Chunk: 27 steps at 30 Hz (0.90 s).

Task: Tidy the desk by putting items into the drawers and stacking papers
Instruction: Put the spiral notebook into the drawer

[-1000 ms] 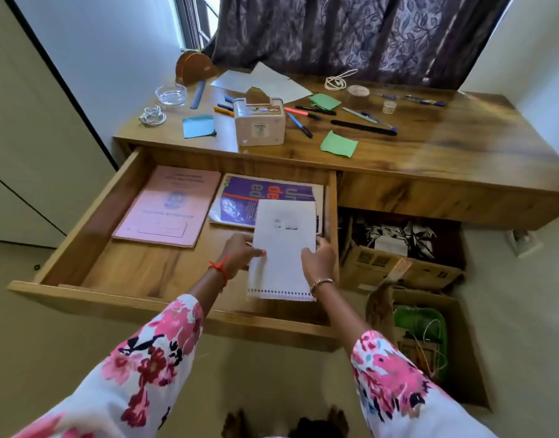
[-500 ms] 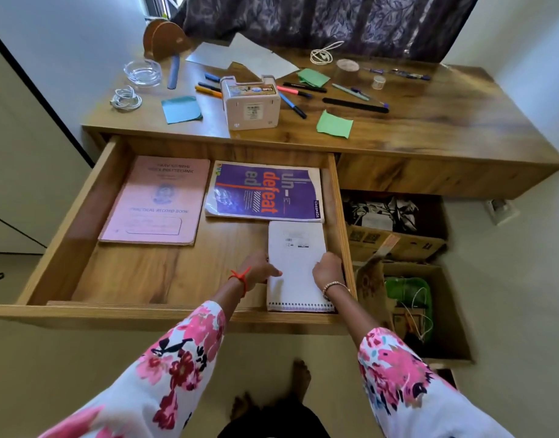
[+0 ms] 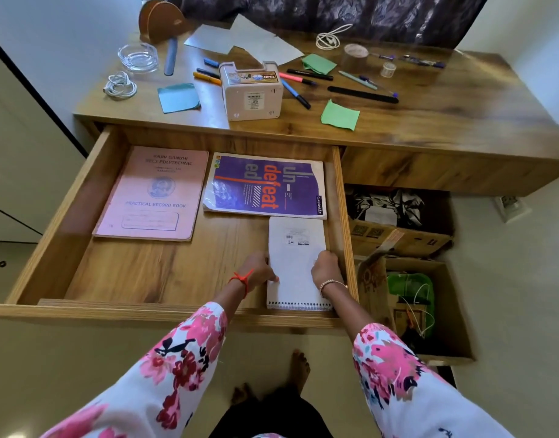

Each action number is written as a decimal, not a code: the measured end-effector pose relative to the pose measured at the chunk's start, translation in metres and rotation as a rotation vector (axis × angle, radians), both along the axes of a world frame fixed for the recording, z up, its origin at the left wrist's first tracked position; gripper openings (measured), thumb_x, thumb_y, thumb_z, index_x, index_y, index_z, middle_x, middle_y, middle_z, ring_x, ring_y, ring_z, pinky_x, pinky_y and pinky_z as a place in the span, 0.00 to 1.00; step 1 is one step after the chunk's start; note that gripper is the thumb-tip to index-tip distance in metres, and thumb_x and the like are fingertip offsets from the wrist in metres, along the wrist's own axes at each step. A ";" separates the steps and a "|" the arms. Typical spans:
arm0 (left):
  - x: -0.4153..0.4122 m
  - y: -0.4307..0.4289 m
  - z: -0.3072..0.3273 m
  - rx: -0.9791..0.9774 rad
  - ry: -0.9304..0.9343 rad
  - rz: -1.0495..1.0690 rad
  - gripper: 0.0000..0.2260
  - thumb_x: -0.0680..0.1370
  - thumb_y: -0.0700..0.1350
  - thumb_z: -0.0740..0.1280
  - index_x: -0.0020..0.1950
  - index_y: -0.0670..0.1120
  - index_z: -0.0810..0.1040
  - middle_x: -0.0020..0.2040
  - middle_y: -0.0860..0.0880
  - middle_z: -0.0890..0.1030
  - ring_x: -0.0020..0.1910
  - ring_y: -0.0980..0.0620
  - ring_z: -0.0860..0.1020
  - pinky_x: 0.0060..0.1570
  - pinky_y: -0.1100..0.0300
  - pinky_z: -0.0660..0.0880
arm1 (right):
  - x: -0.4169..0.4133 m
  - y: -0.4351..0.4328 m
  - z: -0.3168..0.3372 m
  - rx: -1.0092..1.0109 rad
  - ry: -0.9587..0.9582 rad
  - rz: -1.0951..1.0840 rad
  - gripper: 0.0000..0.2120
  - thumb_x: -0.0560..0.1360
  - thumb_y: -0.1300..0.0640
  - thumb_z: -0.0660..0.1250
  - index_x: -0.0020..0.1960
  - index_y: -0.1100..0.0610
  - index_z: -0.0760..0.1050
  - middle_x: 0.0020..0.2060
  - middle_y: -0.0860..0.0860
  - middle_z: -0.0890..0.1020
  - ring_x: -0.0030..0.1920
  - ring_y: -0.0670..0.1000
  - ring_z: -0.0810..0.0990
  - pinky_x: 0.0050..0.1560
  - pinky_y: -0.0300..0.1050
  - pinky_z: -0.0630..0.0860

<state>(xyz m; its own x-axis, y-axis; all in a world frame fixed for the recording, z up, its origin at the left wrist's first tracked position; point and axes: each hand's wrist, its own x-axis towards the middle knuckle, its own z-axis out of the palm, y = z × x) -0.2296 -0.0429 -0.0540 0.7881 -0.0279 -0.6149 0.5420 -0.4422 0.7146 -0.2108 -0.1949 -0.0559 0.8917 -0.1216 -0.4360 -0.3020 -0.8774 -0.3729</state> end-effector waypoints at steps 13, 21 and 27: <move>0.001 -0.015 -0.010 0.110 -0.041 -0.012 0.23 0.68 0.31 0.72 0.62 0.36 0.74 0.60 0.39 0.77 0.61 0.40 0.74 0.60 0.48 0.73 | -0.009 0.020 0.001 -0.407 -0.082 0.203 0.15 0.74 0.67 0.61 0.60 0.66 0.72 0.67 0.65 0.62 0.67 0.63 0.65 0.60 0.48 0.72; -0.001 -0.021 -0.008 0.170 -0.096 -0.060 0.23 0.67 0.32 0.73 0.61 0.36 0.74 0.60 0.38 0.76 0.60 0.40 0.74 0.59 0.49 0.73 | -0.009 0.009 -0.004 -0.245 0.012 0.334 0.15 0.75 0.68 0.59 0.61 0.65 0.70 0.64 0.63 0.67 0.64 0.61 0.67 0.58 0.52 0.72; -0.001 -0.015 -0.001 0.162 -0.084 -0.124 0.16 0.70 0.32 0.71 0.57 0.34 0.77 0.58 0.38 0.78 0.58 0.42 0.76 0.56 0.54 0.74 | -0.008 0.005 0.003 -0.216 0.019 0.353 0.14 0.76 0.64 0.59 0.62 0.66 0.68 0.63 0.61 0.67 0.64 0.60 0.68 0.59 0.52 0.71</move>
<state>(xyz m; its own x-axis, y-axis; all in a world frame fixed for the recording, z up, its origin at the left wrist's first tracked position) -0.2308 -0.0575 -0.0552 0.8333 -0.0341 -0.5517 0.4178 -0.6147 0.6690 -0.2192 -0.1898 -0.0525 0.8873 0.0998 -0.4504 0.0264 -0.9857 -0.1664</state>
